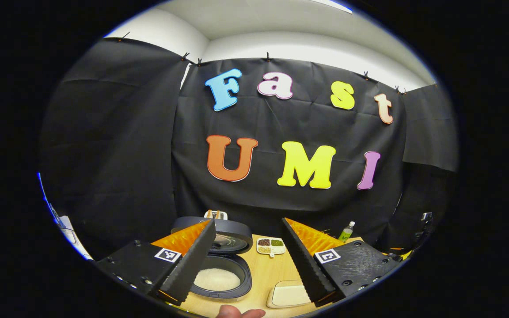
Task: Close the left gripper, press the button to open the rice cooker; take a wooden spoon from the chopstick holder with the right hand, scoop a spoonful of rice and pour it into the rice cooker, then put the wooden spoon back into the chopstick holder.
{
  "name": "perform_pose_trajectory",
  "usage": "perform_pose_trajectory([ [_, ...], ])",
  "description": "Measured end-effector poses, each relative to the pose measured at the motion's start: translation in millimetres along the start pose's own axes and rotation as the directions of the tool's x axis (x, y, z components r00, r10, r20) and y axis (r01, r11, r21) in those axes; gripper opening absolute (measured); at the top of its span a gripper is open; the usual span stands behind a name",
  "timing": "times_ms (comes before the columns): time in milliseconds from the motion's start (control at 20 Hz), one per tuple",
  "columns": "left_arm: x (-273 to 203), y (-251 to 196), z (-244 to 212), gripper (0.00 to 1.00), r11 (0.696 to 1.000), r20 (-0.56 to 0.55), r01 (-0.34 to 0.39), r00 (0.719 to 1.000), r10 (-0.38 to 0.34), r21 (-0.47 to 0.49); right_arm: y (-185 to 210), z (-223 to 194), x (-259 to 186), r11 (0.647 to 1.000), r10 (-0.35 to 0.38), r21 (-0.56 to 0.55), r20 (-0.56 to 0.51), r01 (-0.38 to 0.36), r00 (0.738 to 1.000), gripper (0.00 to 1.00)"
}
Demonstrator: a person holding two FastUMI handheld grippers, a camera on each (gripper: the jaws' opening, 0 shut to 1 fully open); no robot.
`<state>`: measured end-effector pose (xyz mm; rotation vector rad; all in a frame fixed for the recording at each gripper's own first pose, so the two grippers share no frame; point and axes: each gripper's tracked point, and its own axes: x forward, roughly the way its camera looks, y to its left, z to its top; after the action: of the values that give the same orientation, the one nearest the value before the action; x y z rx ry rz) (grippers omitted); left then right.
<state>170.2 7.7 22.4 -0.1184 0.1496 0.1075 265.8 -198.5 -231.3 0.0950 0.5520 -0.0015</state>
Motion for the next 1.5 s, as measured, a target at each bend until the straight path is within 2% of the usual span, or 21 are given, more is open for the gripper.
perform_pose_trajectory([
  [50, 4, 0, 2, 0.94, 1.0, 0.004, -0.013, 1.0, 0.013, -0.01, -5, -7, 16, 1.0, 0.0, 0.013, -0.025, 0.0, 1.0, 1.0],
  [100, 7, 0, 3, 0.94, 0.999, 0.005, -0.029, 1.0, 0.029, -0.018, -11, -14, 27, 1.0, 0.001, 0.025, -0.053, 0.0, 0.999, 0.92],
  [150, 9, -1, 3, 0.95, 0.999, 0.001, -0.043, 0.999, 0.043, -0.025, -15, -21, 40, 0.999, 0.003, 0.036, -0.078, 0.0, 0.997, 0.89],
  [200, 11, -1, 1, 0.94, 0.998, -0.005, -0.056, 0.998, 0.056, -0.029, -20, -27, 52, 0.999, 0.007, 0.049, -0.099, -0.002, 0.995, 0.92],
  [450, 16, 3, -13, 0.95, 0.992, -0.038, -0.125, 0.991, 0.126, 0.032, -33, -53, 88, 0.996, 0.024, 0.084, -0.17, -0.01, 0.985, 0.84],
  [500, 16, 3, -14, 0.94, 0.99, -0.042, -0.132, 0.99, 0.134, 0.039, -32, -56, 94, 0.996, 0.035, 0.093, -0.182, -0.019, 0.983, 0.8],
  [550, 16, 1, -15, 0.94, 0.99, -0.043, -0.136, 0.99, 0.138, 0.044, -31, -60, 100, 0.995, 0.047, 0.101, -0.192, -0.028, 0.98, 0.71],
  [600, 15, -2, -14, 0.95, 0.99, -0.041, -0.133, 0.99, 0.135, 0.048, -29, -63, 104, 0.994, 0.059, 0.107, -0.205, -0.038, 0.977, 0.72],
  [700, 16, -6, -19, 0.95, 0.991, -0.052, -0.119, 0.991, 0.122, 0.064, -24, -69, 110, 0.992, 0.082, 0.11, -0.228, -0.058, 0.97, 0.64],
  [750, 16, -3, -23, 0.95, 0.989, -0.063, -0.125, 0.989, 0.13, 0.075, -23, -69, 109, 0.992, 0.092, 0.108, -0.228, -0.069, 0.969, 0.62],
  [850, 14, 2, -25, 0.95, 0.988, -0.072, -0.137, 0.987, 0.142, 0.075, -22, -67, 111, 0.994, 0.089, 0.088, -0.229, -0.071, 0.969, 0.51],
  [900, 12, 4, -25, 0.95, 0.988, -0.073, -0.138, 0.987, 0.143, 0.063, -21, -66, 113, 0.994, 0.089, 0.084, -0.228, -0.071, 0.97, 0.42],
  [950, 10, 6, -24, 0.95, 0.989, -0.072, -0.141, 0.987, 0.144, 0.054, -19, -64, 108, 0.994, 0.087, 0.084, -0.226, -0.07, 0.97, 0.37],
  [1000, 7, 9, -24, 0.95, 0.988, -0.067, -0.146, 0.986, 0.149, 0.055, -16, -64, 105, 0.993, 0.094, 0.095, -0.224, -0.074, 0.97, 0.26],
  [1100, 5, 17, -19, 0.95, 0.986, -0.047, -0.148, 0.987, 0.152, 0.07, -10, -61, 98, 0.992, 0.088, 0.106, -0.229, -0.065, 0.969, 0.18],
  [1300, -1, 24, -14, 0.95, 0.991, -0.023, -0.12, 0.992, 0.122, 0.063, -6, -45, 77, 0.992, 0.051, 0.125, -0.185, -0.028, 0.981, 0.08],
  [1500, -12, 39, -14, 0.95, 0.99, 0.005, -0.076, 0.997, 0.076, 0.117, 3, -17, 50, 0.996, -0.006, 0.092, -0.118, 0.017, 0.993, 0.08],
])
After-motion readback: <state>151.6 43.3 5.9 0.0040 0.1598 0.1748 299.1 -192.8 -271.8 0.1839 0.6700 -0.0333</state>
